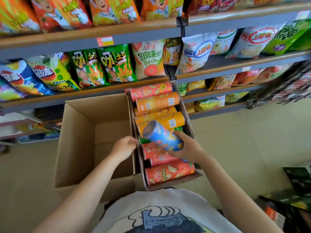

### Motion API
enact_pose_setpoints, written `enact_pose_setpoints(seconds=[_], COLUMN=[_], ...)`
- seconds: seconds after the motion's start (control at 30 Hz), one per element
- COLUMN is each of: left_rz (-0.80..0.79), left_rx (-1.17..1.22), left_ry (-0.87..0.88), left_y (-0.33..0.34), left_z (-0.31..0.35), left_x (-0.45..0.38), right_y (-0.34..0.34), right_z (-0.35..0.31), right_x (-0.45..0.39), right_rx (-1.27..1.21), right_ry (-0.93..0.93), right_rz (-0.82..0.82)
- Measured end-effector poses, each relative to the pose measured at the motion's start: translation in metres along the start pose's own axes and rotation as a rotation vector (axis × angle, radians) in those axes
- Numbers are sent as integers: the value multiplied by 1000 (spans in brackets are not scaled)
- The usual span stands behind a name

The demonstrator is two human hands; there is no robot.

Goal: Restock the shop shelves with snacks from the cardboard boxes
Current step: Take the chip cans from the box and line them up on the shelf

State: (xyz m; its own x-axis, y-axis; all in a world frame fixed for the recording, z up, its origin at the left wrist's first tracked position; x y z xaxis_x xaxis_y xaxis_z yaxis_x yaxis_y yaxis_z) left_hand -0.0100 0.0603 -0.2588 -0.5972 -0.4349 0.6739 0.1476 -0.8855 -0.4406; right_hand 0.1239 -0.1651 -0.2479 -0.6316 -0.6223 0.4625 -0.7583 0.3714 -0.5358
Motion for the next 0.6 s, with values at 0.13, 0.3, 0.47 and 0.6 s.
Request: enact_pose_setpoints(seconds=[0.13,0.3,0.47,0.6], left_rz=[-373,-11,39,56], left_rx=[368,942,885,936], left_ry=[32,-106,-190,-213], left_y=[31,12,-10,-14], left_z=[25,16,-20,-34], left_x=[20,13,11,14], right_y=[6,18,24,55], right_z=[-41,-75,-39,1], right_x=[-11,-24,-41,-40], right_rx=[-212,-398,317,932], right_ry=[55,23,19,51], right_rz=[-41,-74,-76,-216])
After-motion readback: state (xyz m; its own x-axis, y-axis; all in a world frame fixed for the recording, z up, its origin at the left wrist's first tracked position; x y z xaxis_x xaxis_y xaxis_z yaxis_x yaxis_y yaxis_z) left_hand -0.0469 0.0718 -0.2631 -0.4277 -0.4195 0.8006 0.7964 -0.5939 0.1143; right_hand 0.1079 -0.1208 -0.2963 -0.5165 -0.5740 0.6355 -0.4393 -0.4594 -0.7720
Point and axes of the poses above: each hand's wrist, its own x-axis away from the middle knuckle, its own y-axis out of the palm, z = x × y, the point moved 6 cm from there along -x, towards the middle knuckle, and after that the axes turned 1 degree about -y, right-handed, at the moved point
